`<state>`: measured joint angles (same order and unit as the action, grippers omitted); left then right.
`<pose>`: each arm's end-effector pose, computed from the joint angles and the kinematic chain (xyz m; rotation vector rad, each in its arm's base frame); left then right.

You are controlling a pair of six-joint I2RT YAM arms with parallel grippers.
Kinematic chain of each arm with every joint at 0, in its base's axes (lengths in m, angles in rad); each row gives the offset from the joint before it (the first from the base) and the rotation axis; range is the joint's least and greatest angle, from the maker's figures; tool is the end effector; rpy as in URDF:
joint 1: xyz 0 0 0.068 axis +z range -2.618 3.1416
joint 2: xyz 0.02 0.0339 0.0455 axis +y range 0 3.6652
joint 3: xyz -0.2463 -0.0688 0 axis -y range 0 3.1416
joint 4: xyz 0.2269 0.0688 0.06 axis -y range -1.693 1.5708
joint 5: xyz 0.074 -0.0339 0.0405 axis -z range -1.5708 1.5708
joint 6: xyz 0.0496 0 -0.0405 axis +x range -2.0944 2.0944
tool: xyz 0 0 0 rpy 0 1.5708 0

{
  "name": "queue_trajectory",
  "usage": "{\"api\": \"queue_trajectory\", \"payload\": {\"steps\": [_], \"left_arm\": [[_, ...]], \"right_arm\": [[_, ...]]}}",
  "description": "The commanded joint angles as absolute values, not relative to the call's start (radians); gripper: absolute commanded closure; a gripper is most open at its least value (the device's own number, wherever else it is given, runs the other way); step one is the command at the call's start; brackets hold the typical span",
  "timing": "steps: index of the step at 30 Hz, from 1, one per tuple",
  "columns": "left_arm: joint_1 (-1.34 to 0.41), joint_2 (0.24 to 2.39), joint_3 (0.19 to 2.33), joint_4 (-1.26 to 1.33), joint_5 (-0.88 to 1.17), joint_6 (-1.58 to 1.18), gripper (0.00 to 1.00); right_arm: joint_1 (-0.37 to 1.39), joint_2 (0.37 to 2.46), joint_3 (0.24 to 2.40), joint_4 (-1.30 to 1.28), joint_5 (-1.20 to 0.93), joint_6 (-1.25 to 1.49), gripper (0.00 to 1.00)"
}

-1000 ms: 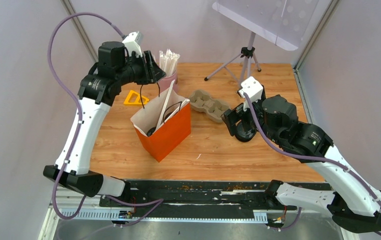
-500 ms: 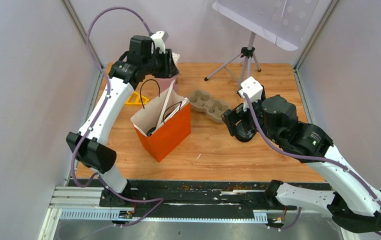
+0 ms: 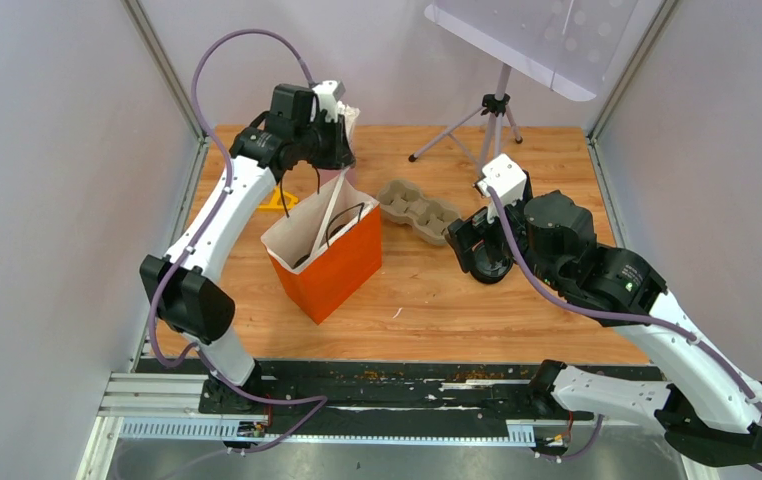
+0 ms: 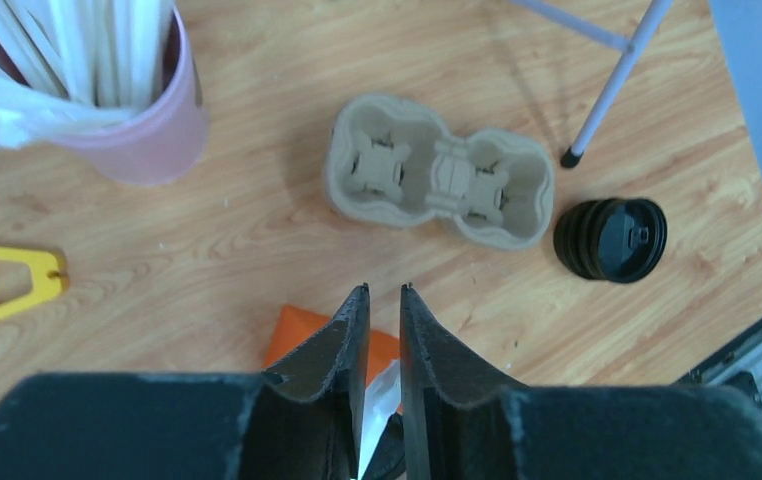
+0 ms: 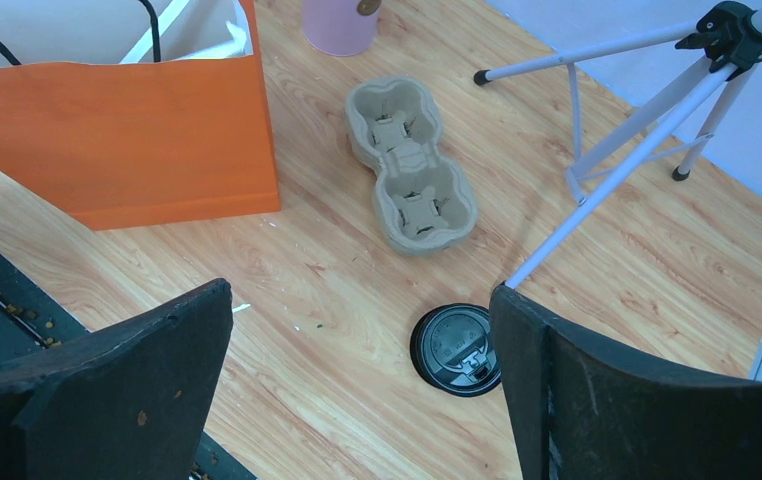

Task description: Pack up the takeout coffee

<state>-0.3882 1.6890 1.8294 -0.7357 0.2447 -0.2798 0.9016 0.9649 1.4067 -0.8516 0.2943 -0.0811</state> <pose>0.3346 -0.1498 0.3808 0.2641 2.2028 -0.6422 0.1171 0.1249 0.4188 -0.7571 1.8189 0.2464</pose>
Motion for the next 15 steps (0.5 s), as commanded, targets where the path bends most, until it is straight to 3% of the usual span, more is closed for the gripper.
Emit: {"api": "queue_trajectory", "payload": {"steps": [1,6,11,15], "left_arm": [[-0.396,1.625,1.775,-0.708,0.286,-0.258,0.76],[-0.403,1.609,1.782,-0.718,0.313,-0.267,0.76],[-0.403,1.579,1.807,-0.68,0.332,-0.297,0.64],[-0.402,1.555,1.839,-0.616,0.366,-0.345,0.6]], "right_arm": [[0.899,0.952,1.404,-0.819,0.319,-0.085,0.0],[0.9,0.959,1.405,-0.812,0.316,-0.08,0.0],[0.899,0.964,1.407,-0.804,0.308,-0.075,0.0],[0.899,0.973,1.405,-0.795,0.303,-0.075,0.0]]}}
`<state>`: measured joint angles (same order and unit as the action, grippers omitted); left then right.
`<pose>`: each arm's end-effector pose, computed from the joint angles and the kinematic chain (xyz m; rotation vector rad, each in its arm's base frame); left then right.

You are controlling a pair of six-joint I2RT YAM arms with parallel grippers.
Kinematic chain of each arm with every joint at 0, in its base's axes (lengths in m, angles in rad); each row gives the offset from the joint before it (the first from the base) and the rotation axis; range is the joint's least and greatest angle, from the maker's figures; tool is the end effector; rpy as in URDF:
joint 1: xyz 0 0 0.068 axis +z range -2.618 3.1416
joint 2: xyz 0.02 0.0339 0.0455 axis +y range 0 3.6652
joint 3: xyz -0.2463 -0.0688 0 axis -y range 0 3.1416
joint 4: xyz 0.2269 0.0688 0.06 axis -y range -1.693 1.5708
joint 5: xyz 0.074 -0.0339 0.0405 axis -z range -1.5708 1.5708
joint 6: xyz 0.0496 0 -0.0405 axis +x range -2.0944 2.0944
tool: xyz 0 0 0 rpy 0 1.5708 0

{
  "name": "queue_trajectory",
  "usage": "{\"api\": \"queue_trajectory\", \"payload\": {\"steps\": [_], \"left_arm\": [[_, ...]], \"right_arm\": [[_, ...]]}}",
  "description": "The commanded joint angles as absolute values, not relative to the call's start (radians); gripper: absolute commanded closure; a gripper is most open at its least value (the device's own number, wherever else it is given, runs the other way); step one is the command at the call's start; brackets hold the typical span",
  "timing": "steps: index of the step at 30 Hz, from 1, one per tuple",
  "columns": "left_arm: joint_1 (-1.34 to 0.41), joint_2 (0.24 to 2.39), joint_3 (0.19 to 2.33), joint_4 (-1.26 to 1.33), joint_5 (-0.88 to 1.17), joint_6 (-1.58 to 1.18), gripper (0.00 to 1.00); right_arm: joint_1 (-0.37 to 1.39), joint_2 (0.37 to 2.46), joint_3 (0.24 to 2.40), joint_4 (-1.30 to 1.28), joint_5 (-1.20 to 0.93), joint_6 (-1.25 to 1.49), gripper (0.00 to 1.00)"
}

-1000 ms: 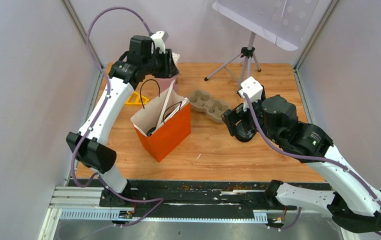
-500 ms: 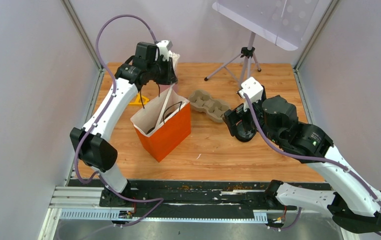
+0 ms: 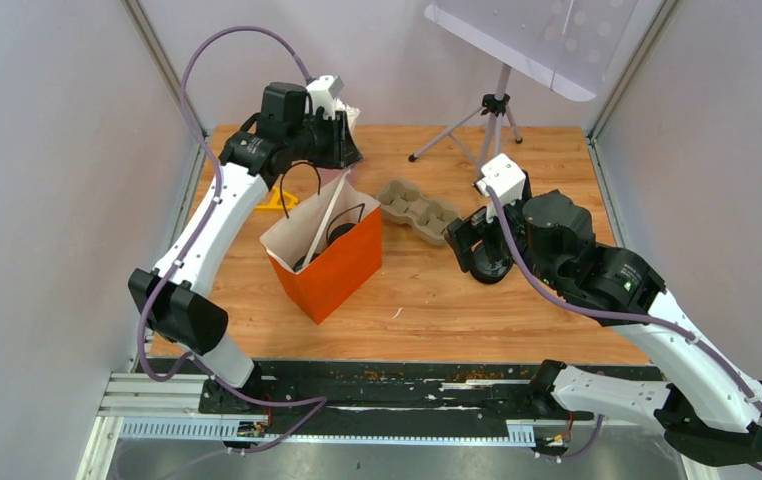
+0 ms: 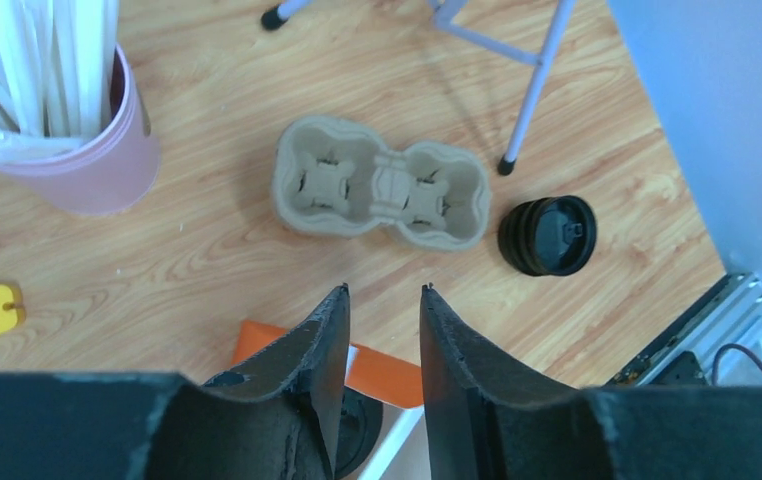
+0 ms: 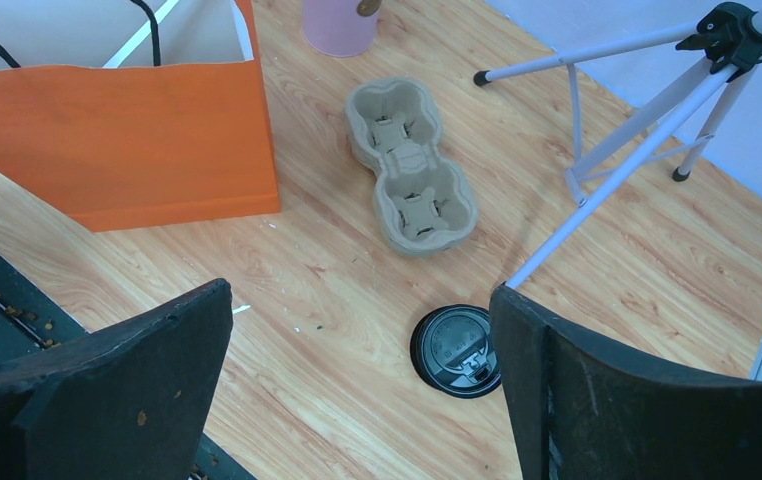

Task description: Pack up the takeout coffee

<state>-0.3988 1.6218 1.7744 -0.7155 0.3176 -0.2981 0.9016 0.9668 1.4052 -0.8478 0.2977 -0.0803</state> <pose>0.3166 -0.1502 0.3886 0.3029 2.1740 -0.7408 0.1178 0.1255 0.4185 -0.7539 1.8191 0.2439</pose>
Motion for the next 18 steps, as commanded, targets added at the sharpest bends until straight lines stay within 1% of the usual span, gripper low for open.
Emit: {"api": "queue_trajectory", "payload": {"steps": [1,3,8,9,10,14,18], "left_arm": [[-0.402,1.547,1.847,-0.608,0.37,-0.356,0.58],[-0.403,1.526,1.865,-0.605,0.378,-0.376,0.53],[-0.402,1.44,1.908,-0.658,0.346,-0.401,0.33],[-0.402,1.417,1.918,-0.68,0.334,-0.393,0.06],[-0.402,1.393,1.927,-0.704,0.317,-0.384,0.01],[-0.402,1.287,1.934,-0.806,0.246,-0.343,0.0],[-0.402,1.16,1.884,-0.891,0.187,-0.326,0.0]], "right_arm": [[0.899,0.976,1.408,-0.794,0.3,-0.076,0.0],[0.9,0.984,1.413,-0.793,0.294,-0.072,0.0],[0.9,1.01,1.429,-0.798,0.287,-0.027,0.0],[0.9,1.016,1.435,-0.805,0.288,-0.014,0.0],[0.899,1.022,1.441,-0.808,0.288,-0.007,0.0],[0.899,1.041,1.468,-0.822,0.285,0.071,0.0],[0.899,1.041,1.477,-0.836,0.321,0.177,0.0]]}}
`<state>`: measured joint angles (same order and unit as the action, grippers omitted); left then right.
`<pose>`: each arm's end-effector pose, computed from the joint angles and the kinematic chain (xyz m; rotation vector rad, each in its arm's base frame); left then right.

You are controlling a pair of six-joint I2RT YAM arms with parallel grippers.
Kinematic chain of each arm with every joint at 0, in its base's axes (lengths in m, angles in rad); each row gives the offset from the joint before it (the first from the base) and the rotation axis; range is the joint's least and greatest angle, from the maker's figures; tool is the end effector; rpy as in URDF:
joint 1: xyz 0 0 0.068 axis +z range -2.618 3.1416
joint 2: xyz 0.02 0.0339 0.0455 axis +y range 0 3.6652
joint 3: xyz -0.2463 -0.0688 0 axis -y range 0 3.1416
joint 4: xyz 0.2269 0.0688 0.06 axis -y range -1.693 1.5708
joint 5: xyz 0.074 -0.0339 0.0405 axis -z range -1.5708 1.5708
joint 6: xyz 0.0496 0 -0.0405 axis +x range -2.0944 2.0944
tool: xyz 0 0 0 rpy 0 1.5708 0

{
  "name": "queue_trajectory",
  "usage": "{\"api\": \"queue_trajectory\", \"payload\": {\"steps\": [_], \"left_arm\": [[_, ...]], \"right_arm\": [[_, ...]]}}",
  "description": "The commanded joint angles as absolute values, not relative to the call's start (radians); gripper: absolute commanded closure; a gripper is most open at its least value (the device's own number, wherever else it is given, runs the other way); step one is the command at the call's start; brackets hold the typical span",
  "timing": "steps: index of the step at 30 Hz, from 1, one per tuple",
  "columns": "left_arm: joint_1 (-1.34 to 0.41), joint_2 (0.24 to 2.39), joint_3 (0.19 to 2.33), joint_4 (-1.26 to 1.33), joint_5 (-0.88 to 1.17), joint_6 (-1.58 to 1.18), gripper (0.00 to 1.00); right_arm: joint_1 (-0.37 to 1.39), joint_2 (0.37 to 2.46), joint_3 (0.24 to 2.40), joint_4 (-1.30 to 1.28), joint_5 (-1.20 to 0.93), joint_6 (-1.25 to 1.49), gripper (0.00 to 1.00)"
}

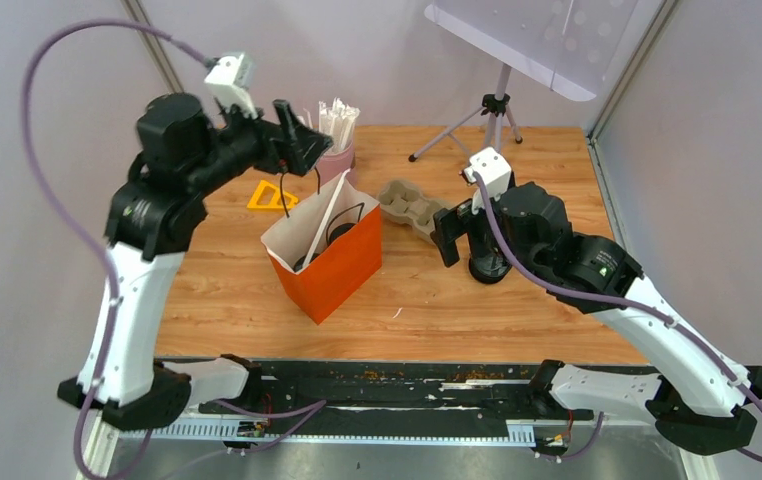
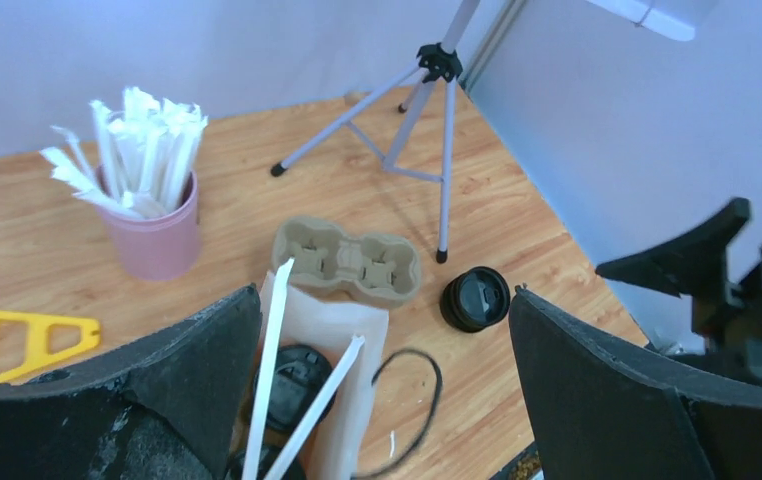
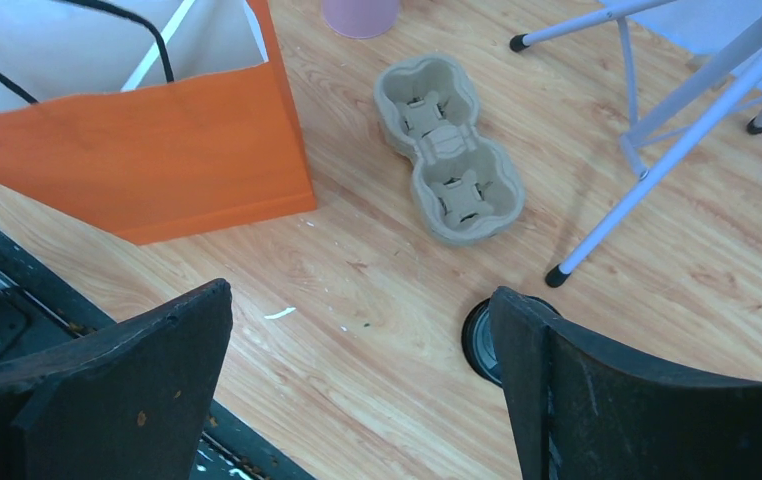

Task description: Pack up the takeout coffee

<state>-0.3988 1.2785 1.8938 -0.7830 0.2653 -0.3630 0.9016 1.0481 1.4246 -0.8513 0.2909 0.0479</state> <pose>0.1975 -0.0974 0.5090 0.2335 1.7835 -0.7828 0.1315 0.1434 0.4106 -0.6750 1.9222 0.3018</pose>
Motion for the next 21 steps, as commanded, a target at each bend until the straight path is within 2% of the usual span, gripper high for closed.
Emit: {"api": "queue_trajectory", "payload": {"steps": [1,11,15,21], "left_arm": [[-0.402,1.129,1.864,-0.911,0.172,-0.325,0.0],[-0.402,0.773,1.565,-1.056,0.104,-0.307,0.0],[-0.402,0.643,1.451,-1.036,0.066,-0.366,0.0],[-0.402,0.591,1.399,-1.028,0.052,-0.396,0.0]], "right_arm": [[0.899,1.041,1.478,-0.843,0.325,0.201,0.0],[0.899,0.969,1.398,-0.856,0.366,0.409,0.0],[0.899,0.919,1.352,-0.838,0.386,0.425,0.0],[0.899,0.885,1.34,-0.831,0.406,0.424,0.0]]}}
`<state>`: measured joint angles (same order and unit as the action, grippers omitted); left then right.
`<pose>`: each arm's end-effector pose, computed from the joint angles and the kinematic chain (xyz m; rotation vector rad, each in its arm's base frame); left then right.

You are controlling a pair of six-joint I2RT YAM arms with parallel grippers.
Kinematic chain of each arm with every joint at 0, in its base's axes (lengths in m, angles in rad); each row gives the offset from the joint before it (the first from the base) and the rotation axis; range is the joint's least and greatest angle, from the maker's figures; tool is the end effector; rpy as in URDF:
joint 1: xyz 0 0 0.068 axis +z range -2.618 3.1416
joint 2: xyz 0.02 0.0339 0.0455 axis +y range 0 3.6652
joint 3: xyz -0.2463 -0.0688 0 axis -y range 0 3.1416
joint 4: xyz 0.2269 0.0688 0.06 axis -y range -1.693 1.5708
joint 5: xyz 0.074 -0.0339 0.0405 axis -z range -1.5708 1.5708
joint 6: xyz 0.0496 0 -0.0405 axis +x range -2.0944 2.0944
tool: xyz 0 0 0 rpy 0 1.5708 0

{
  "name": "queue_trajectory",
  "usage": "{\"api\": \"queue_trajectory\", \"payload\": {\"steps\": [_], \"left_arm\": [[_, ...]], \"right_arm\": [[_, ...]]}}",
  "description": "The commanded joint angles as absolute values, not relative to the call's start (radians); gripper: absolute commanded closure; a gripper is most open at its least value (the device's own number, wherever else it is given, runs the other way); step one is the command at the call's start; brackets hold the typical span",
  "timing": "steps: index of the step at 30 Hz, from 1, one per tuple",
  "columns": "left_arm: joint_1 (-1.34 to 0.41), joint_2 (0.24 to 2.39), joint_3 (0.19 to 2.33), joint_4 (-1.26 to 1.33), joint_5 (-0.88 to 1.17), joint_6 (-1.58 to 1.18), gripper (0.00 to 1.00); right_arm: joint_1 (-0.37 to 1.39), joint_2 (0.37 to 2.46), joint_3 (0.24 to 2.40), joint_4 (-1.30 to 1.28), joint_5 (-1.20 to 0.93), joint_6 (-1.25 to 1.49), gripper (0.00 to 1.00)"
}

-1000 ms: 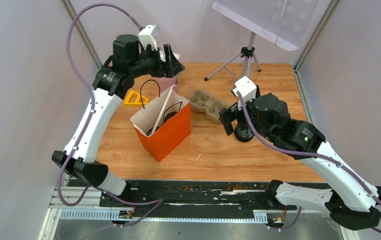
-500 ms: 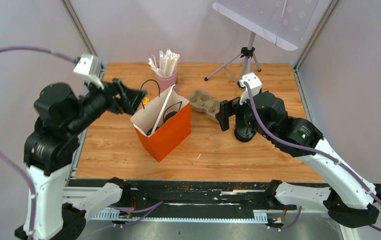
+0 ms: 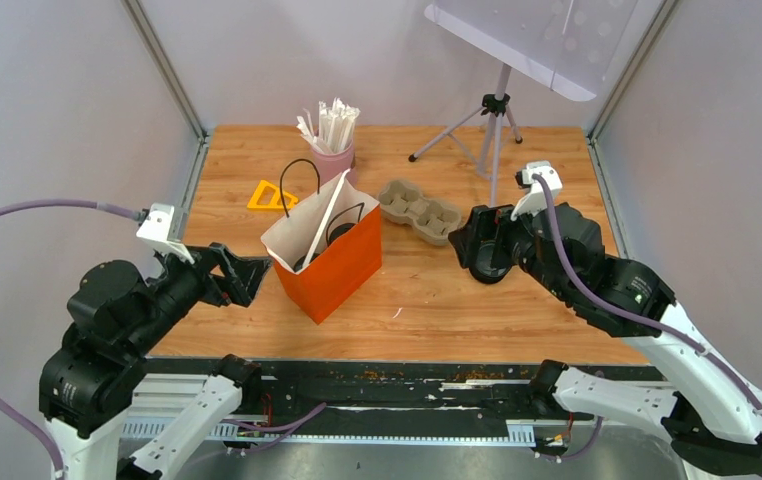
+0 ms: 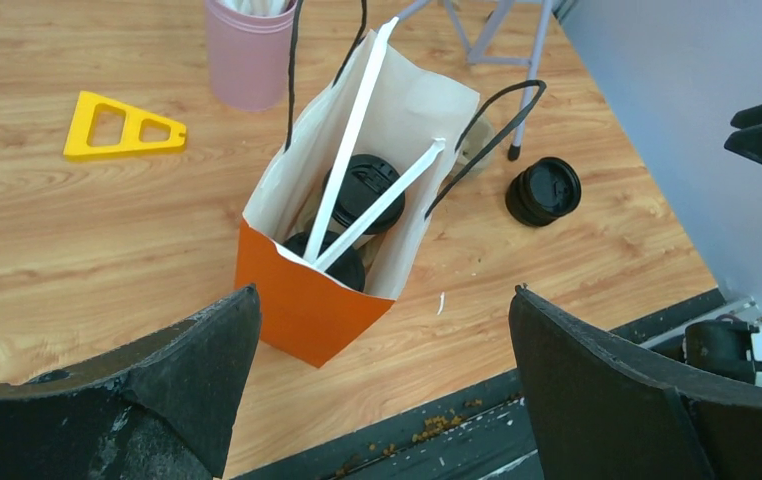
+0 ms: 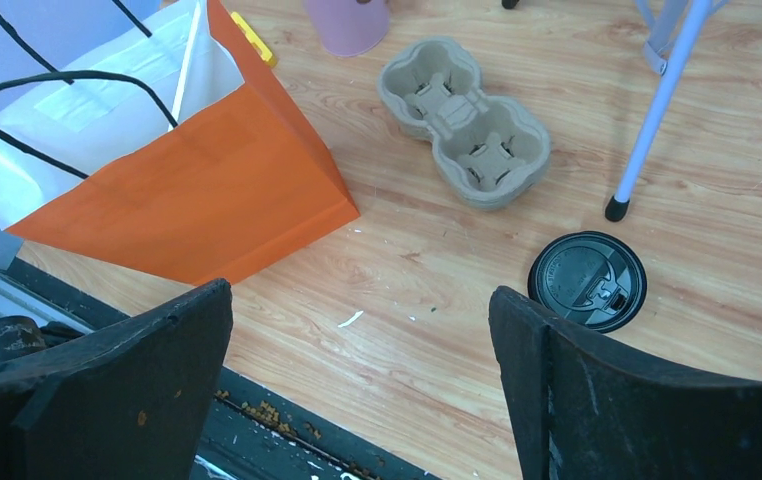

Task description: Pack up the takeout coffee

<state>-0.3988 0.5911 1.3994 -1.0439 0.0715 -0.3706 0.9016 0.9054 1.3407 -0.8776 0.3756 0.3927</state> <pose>0.0437 -0.0223 0.4275 0.0781 1.8466 -0.6079 0.1116 0.1118 0.4059 -0.2700 1.9914 0.4588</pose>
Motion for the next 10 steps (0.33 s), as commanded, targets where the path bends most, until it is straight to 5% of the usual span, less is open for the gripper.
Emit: {"api": "queue_trajectory", "payload": {"steps": [1,10], "left_arm": [[-0.402,0.598,1.405,-1.037,0.053,-0.391,0.0],[-0.402,0.61,1.419,-1.024,0.05,-0.374,0.0]], "right_arm": [[0.899,0.885,1.341,-0.831,0.403,0.424,0.0],[0.899,0.92,1.365,-0.838,0.386,0.413,0.0]]}}
